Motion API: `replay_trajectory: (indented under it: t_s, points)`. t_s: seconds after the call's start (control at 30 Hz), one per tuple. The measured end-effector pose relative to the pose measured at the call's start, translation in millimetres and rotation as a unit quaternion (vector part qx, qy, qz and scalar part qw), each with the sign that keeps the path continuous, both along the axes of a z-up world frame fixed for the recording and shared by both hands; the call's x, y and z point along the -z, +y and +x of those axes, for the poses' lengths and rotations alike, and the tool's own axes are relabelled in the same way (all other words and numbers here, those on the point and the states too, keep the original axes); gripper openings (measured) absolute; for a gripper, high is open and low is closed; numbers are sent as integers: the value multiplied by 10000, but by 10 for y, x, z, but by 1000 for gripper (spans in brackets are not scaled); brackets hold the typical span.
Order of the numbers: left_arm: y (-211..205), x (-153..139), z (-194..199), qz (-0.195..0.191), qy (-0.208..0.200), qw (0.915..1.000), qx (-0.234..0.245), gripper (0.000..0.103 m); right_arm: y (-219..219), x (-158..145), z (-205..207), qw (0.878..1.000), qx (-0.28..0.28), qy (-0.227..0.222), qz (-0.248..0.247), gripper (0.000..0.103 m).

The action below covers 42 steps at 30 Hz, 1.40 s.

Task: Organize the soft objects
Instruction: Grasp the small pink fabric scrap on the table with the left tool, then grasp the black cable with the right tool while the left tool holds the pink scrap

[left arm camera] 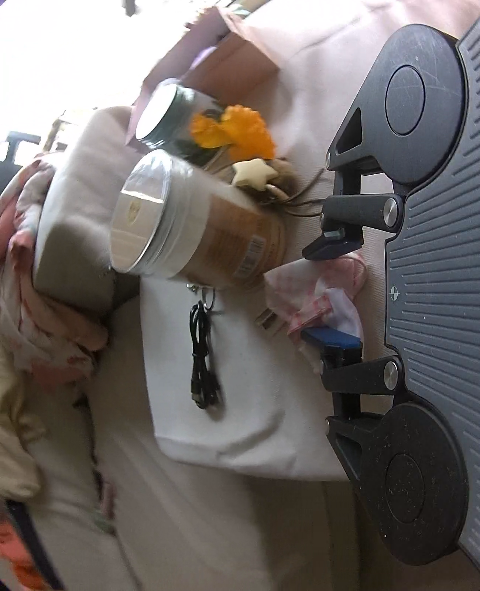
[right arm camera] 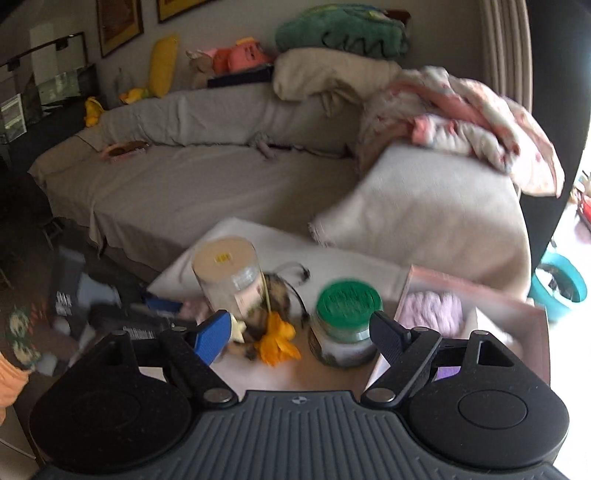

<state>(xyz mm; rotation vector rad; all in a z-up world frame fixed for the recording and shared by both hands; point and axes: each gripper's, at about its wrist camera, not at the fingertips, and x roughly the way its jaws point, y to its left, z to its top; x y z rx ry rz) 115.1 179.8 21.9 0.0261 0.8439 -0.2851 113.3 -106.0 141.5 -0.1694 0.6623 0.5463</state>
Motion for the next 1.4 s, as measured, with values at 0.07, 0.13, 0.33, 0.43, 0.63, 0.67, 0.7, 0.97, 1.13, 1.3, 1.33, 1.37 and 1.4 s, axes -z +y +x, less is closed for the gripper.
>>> replay_trajectory:
  t_s: [0.07,0.13,0.33,0.43,0.63,0.67,0.7,0.97,1.13,1.3,1.33,1.37,1.4]
  points:
    - [11,17,-18,-7,-74,10000,-22,45,121,-69,7,9999,-94,-96,-59,83]
    - [63,25,-3,-187,-86,9997,-139,44,271,-101,18,9996,-189,-174,-130,83]
    - [289,41,-60,-673,-133,9960,-580,15,680,44,-76,9975,-405,-428,-383,83]
    - [498,59,-244,-1082,-183,9918,-662,14,887,200,-248,9912,-385,-1028,-743,81]
    - [682,43,-530,-1243,-244,9894,-714,14,1465,-110,121,9916,-934,-340,-832,65]
    - [699,7,-557,-1297,-297,9889,-659,14,1601,-181,286,9920,-932,-37,-850,65]
    - [702,-28,-578,-1297,-339,9892,-593,14,1758,-213,480,9906,-975,363,-893,65]
    - [888,-151,-632,-1318,-538,9883,-550,14,2823,490,1513,9585,-812,1625,-2197,56]
    - [979,-39,-651,-1579,-470,9852,-482,15,3175,1068,1813,9244,-481,1947,-3246,43]
    - [887,90,-579,-1373,-380,9894,-276,17,3246,1230,1920,9163,-606,2128,-3339,18]
    - [853,96,-548,-1276,-372,9909,-229,17,3233,1218,1893,9175,-696,2109,-3300,16]
    - [810,94,-509,-1152,-340,9926,-167,18,3215,1213,1859,9186,-761,2068,-3281,13]
    - [763,96,-462,-1006,-281,9945,-95,18,3189,1206,1818,9190,-811,2037,-3278,13]
